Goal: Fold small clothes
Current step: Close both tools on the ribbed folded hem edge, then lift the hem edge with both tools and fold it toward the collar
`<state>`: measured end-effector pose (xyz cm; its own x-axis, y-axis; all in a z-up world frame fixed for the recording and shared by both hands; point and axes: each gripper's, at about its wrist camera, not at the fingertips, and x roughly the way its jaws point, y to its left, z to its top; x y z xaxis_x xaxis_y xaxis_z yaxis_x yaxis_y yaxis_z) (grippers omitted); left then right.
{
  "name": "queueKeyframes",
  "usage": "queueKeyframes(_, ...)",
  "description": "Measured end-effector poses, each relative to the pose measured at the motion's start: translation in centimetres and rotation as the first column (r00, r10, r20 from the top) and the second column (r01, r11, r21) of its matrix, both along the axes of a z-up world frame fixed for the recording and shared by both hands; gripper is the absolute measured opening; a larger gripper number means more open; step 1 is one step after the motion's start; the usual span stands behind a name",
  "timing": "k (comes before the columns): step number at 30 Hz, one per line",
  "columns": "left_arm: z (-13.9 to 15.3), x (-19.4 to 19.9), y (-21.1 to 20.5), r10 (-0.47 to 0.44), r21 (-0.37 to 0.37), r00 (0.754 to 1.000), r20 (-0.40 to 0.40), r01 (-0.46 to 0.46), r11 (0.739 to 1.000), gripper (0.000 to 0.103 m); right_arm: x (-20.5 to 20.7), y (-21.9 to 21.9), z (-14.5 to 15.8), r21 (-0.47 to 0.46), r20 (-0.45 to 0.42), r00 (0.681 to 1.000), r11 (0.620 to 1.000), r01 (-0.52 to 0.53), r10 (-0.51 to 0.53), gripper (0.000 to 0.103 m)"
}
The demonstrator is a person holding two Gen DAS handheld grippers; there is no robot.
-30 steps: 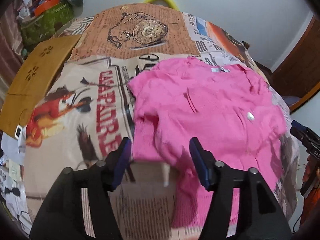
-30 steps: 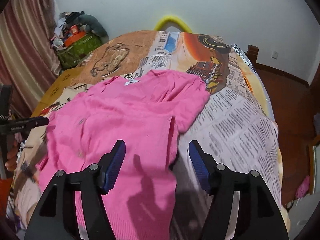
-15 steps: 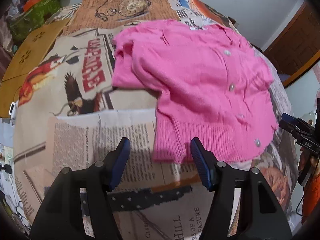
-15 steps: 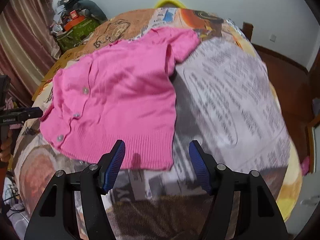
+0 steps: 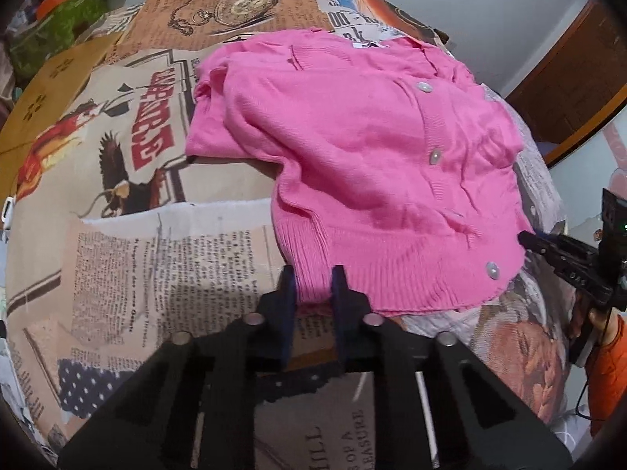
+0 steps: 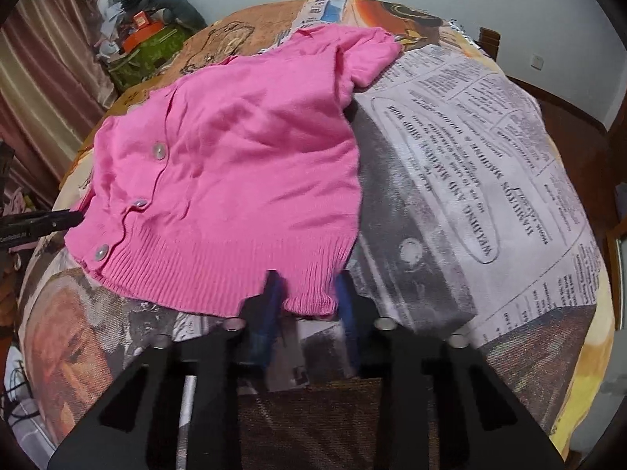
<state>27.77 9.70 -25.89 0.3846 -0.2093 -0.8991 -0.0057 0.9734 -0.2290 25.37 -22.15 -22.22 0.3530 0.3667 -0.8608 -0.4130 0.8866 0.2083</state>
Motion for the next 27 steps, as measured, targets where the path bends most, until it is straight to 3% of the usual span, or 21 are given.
queueKeyframes(2,0.3,-0.2,0.1,0.010,0.001,1.000,0.003,-0.010,1.000,0.012,-0.1,0.3,0.0,0.015,-0.012,1.000,1.000,-0.006,0.006,0.008)
queueKeyframes(7,2.6,-1.9,1.1,0.038,0.017,0.997,0.071,-0.039,0.999,0.011,-1.0,0.1,1.8,0.057,0.022,1.000,0.998,-0.011,0.010,0.007)
queueKeyframes(16,9.3,-4.2,2.5,0.075,-0.022,0.968,0.238,-0.072,0.997,0.011,-2.3,-0.9,9.3,0.189,0.178,0.984,0.982,-0.026,-0.008,0.007)
queueKeyframes(21,12.3,-3.1,2.7,0.097,-0.031,0.948,0.302,-0.092,0.995,0.011,-2.1,-0.4,12.7,0.231,0.268,0.963,0.972,-0.047,-0.017,0.007)
queueKeyframes(27,14.3,0.5,3.5,0.130,-0.036,0.933,0.335,-0.125,0.992,0.011,0.1,0.3,14.1,0.240,0.321,0.947,0.969,-0.052,-0.029,0.007)
